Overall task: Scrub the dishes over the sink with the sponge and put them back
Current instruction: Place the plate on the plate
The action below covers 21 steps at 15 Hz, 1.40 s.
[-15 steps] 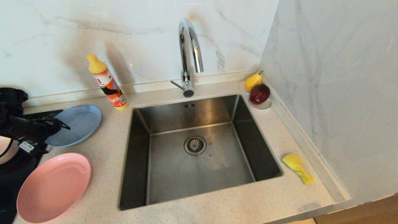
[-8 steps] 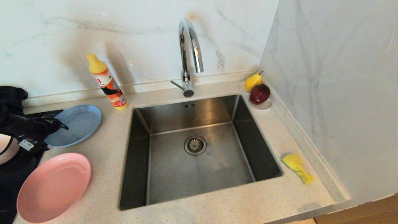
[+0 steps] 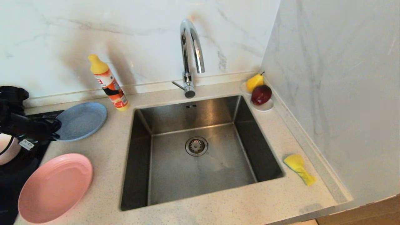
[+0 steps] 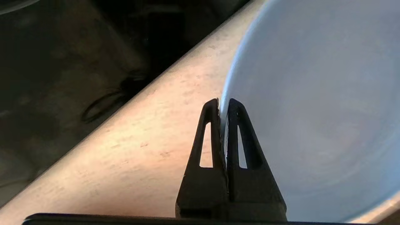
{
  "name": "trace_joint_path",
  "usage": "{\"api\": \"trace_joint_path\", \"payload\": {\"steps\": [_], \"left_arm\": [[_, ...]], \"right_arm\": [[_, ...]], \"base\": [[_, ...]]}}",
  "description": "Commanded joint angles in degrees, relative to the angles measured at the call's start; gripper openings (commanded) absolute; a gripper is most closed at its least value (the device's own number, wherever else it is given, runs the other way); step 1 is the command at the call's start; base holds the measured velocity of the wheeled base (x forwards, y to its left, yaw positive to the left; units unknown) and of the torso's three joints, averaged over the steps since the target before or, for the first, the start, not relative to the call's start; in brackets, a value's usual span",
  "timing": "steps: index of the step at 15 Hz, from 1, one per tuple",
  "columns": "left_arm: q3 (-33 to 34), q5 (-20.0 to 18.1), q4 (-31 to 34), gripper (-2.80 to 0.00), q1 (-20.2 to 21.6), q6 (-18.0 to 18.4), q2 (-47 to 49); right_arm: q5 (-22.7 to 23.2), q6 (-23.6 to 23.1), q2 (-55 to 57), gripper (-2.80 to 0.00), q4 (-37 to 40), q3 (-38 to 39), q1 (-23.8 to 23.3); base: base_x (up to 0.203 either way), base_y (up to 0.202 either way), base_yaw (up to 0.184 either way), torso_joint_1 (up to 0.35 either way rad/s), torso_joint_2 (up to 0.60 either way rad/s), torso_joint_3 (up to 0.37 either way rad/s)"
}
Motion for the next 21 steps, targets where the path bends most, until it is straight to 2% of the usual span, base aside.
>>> {"api": "trace_joint_path", "payload": {"steps": [1, 8, 16, 19, 21], "left_arm": [[-0.6, 0.5, 1.2, -2.80, 0.0, 0.1, 0.9], [-3.4, 1.9, 1.5, -2.80, 0.7, 0.7, -0.3], [-6.7, 1.8, 5.8, -2.80, 2.4, 2.0, -9.0], [-7.5, 1.8, 9.4, -2.80, 3.2, 2.6, -11.7], [-6.9, 1.7, 13.7, -2.80, 3.9, 4.7, -14.4]], "right_arm": [[0.0, 0.0, 0.0, -2.80, 0.0, 0.0, 0.0], [0.0, 0.0, 0.0, -2.80, 0.0, 0.0, 0.0], [0.0, 0.0, 0.0, -2.80, 0.0, 0.0, 0.0], [0.0, 0.0, 0.0, -2.80, 0.0, 0.0, 0.0], [0.0, 0.0, 0.0, -2.80, 0.0, 0.0, 0.0]], "base": [[0.000, 0.000, 0.000, 0.000, 0.00, 0.000], [0.000, 0.000, 0.000, 0.000, 0.00, 0.000], [0.000, 0.000, 0.000, 0.000, 0.00, 0.000], [0.000, 0.000, 0.000, 0.000, 0.00, 0.000], [0.000, 0.000, 0.000, 0.000, 0.00, 0.000]]}}
